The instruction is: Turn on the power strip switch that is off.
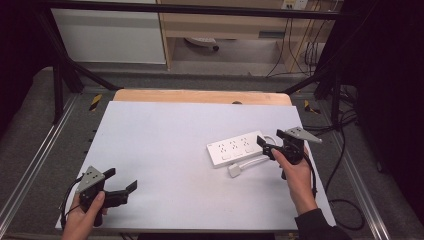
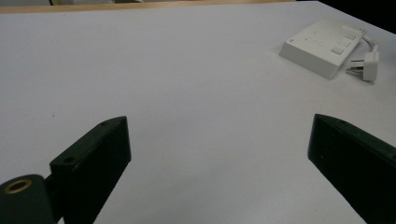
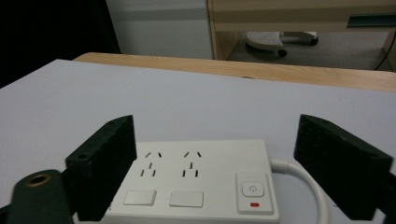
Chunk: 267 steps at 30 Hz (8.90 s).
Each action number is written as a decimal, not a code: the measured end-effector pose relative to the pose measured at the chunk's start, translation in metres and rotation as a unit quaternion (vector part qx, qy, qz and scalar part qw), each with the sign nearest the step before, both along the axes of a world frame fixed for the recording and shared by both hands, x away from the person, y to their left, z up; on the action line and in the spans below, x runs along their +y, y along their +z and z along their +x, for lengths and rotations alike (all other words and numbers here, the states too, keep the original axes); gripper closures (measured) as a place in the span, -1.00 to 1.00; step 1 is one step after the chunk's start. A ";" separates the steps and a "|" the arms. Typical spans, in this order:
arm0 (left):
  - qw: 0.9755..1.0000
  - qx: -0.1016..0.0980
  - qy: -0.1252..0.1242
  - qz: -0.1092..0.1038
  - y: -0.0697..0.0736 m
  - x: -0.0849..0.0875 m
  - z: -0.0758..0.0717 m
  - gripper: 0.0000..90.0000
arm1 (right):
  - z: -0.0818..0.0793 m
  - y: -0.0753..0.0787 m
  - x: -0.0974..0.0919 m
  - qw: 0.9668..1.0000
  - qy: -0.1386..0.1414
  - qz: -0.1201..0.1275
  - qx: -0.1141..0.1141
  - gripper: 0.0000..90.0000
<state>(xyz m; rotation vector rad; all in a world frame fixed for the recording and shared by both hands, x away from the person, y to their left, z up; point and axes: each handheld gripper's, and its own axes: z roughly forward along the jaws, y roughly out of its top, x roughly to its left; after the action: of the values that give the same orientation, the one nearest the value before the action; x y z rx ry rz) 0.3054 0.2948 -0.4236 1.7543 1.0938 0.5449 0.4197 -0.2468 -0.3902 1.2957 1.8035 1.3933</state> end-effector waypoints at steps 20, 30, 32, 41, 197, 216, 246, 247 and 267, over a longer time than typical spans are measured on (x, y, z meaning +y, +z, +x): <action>1.000 0.000 -0.001 0.002 0.000 -0.001 0.000 -0.87 | 0.001 -0.008 0.016 0.999 0.019 -0.020 -0.027 0.75; 1.000 0.000 -0.002 0.002 0.000 0.000 0.000 -0.87 | 0.004 -0.013 0.021 0.999 0.026 -0.016 -0.030 0.96; 1.000 0.000 -0.002 0.002 0.000 0.000 0.000 -0.87 | 0.004 -0.014 0.023 0.999 0.029 -0.016 -0.029 0.98; 1.000 0.001 -0.003 0.002 0.000 -0.001 0.000 -0.87 | 0.007 -0.019 0.026 0.999 0.036 -0.022 -0.024 1.00; 1.000 0.003 -0.014 0.020 -0.001 -0.004 0.001 -0.87 | 0.011 -0.066 0.056 0.995 0.075 -0.055 0.040 1.00; 1.000 0.006 -0.012 0.019 -0.002 -0.003 0.001 -0.87 | 0.011 -0.068 0.056 0.995 0.073 -0.059 0.041 1.00; 1.000 0.005 -0.008 0.017 -0.002 -0.002 0.001 -0.87 | 0.010 -0.058 0.053 0.996 0.070 -0.043 0.031 1.00; 1.000 0.005 -0.008 0.017 -0.002 -0.002 0.001 -0.87 | 0.010 -0.057 0.053 0.996 0.070 -0.044 0.029 1.00; 1.000 0.006 -0.005 0.015 -0.003 -0.001 0.001 -0.87 | 0.011 -0.046 0.047 0.998 0.061 -0.012 0.025 0.82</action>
<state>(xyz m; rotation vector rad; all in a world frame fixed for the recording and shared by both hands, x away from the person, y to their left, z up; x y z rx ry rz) 0.3059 0.2937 -0.4262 1.7910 1.0895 0.5471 0.4305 -0.2001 -0.4364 1.2365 1.9556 1.4087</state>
